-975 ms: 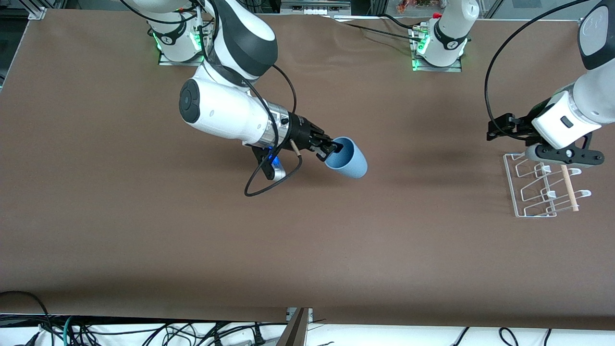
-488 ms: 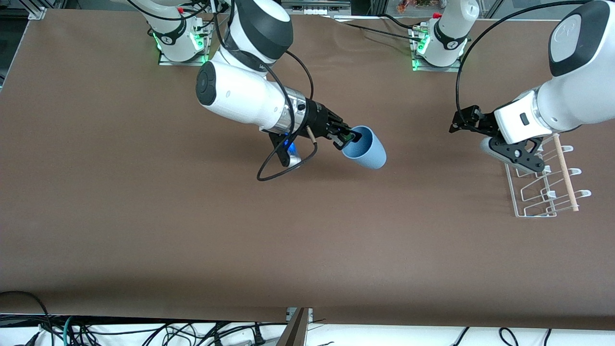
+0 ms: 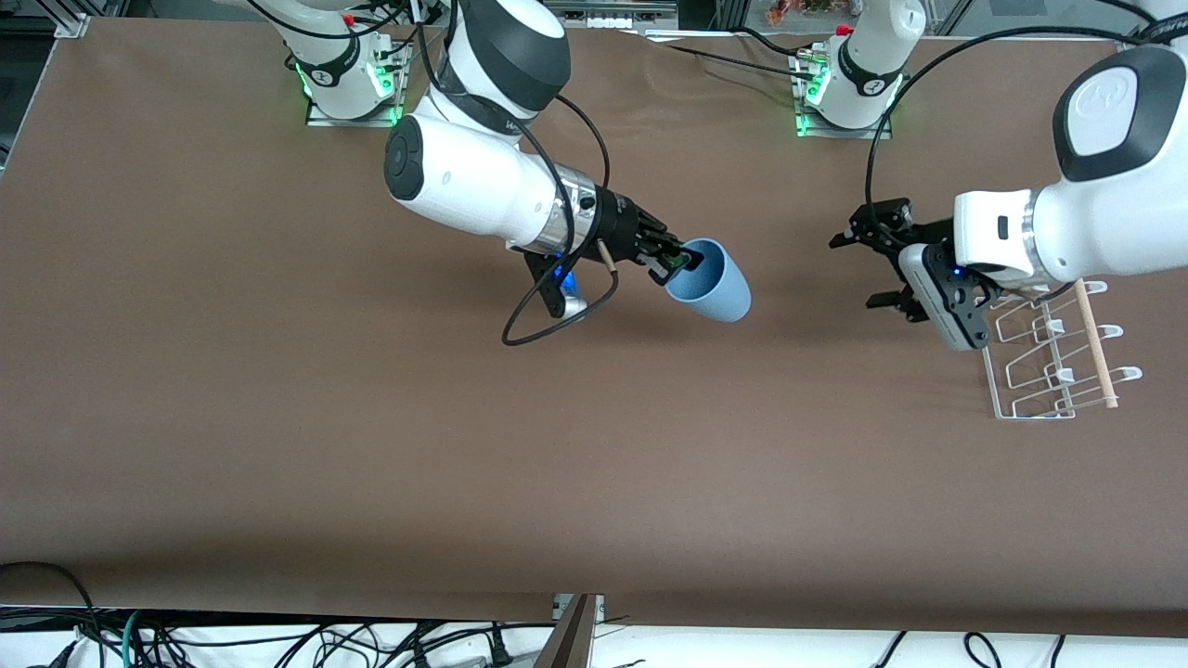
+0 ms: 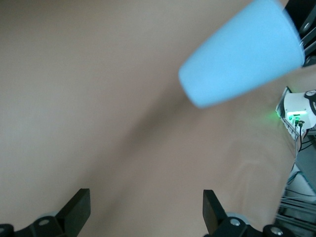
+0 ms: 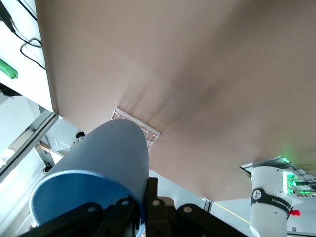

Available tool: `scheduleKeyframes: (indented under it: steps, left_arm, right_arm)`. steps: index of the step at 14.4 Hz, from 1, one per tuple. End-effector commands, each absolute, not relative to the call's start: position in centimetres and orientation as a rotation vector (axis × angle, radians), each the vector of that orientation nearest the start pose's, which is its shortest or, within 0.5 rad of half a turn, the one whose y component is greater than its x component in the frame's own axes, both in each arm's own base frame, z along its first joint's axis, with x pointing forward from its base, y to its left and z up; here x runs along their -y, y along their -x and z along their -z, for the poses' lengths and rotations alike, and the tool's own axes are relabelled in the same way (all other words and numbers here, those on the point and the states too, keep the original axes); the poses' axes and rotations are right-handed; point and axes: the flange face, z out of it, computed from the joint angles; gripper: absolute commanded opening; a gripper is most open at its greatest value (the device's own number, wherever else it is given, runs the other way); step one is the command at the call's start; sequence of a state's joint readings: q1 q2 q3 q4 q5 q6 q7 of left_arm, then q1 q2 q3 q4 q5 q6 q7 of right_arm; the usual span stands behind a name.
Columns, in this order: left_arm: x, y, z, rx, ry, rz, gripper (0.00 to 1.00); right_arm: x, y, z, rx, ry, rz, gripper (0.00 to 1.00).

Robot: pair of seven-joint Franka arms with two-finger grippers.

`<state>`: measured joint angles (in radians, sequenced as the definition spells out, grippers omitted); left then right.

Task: Transfer cup to left arm and place on rack
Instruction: 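Grasp the cup rim with the left gripper beside the right gripper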

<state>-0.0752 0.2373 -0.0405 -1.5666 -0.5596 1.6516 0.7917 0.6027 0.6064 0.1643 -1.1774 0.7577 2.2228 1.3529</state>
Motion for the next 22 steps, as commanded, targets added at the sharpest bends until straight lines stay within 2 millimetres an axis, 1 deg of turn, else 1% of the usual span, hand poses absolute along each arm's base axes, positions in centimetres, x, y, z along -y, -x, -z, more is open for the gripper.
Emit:
scheduleKeyframes:
  steps: [1, 2, 4, 6, 8, 10, 12, 14, 15, 16, 18, 19, 21, 22]
  left_arm:
    - [13.4, -62.4, -51.3, 1.169, -2.220, -0.227, 1.00]
    - [13.7, -62.6, -51.4, 1.193, -2.182, -0.278, 1.00]
    - [14.4, -62.8, -51.7, 1.311, -2.070, -0.384, 1.00]
    - [14.9, -62.7, -51.8, 1.412, -1.956, -0.456, 1.00]
    - [16.1, -61.9, -51.6, 1.509, -1.833, -0.461, 1.00]
    - [17.0, -61.4, -51.6, 1.542, -1.766, -0.459, 1.00]
    - [18.9, -60.8, -52.0, 1.576, -1.730, -0.461, 1.00]
    - [19.4, -60.2, -52.0, 1.596, -1.722, -0.443, 1.00]
    - [19.9, -59.8, -51.7, 1.604, -1.714, -0.429, 1.00]
    - [20.4, -59.4, -51.2, 1.604, -1.703, -0.415, 1.00]
    - [21.0, -59.1, -51.0, 1.620, -1.698, -0.407, 1.00]
    - [21.5, -58.8, -50.6, 1.621, -1.698, -0.401, 1.00]
    - [22.8, -58.5, -50.5, 1.632, -1.712, -0.440, 1.00]
    - [24.0, -58.2, -50.8, 1.647, -1.716, -0.475, 1.00]
  right_arm:
    - [-53.4, -55.0, -51.0, -1.111, 2.021, -0.655, 0.00]
    - [-53.9, -54.5, -51.1, -1.118, 2.019, -0.675, 0.00]
    - [-54.5, -53.9, -51.1, -1.123, 2.021, -0.685, 0.00]
    - [-54.4, -54.0, -51.1, -1.130, 2.015, -0.680, 0.00]
    - [-54.3, -54.2, -51.0, -1.134, 2.015, -0.679, 0.00]
    - [-54.3, -54.3, -51.0, -1.135, 2.016, -0.676, 0.00]
    - [-54.0, -54.4, -51.2, -1.137, 2.013, -0.670, 0.00]
    - [-53.9, -54.6, -51.2, -1.141, 2.011, -0.669, 0.00]
    - [-53.8, -54.7, -51.3, -1.142, 2.008, -0.665, 0.00]
    - [-53.6, -54.9, -51.9, -1.135, 1.998, -0.663, 0.00]
    - [-53.6, -55.0, -52.1, -1.140, 1.993, -0.666, 0.00]
    - [-53.6, -55.0, -52.3, -1.148, 1.983, -0.667, 0.00]
    - [-53.6, -55.0, -52.5, -1.148, 1.982, -0.668, 0.00]
    - [-53.6, -55.0, -52.5, -1.148, 1.982, -0.668, 0.00]
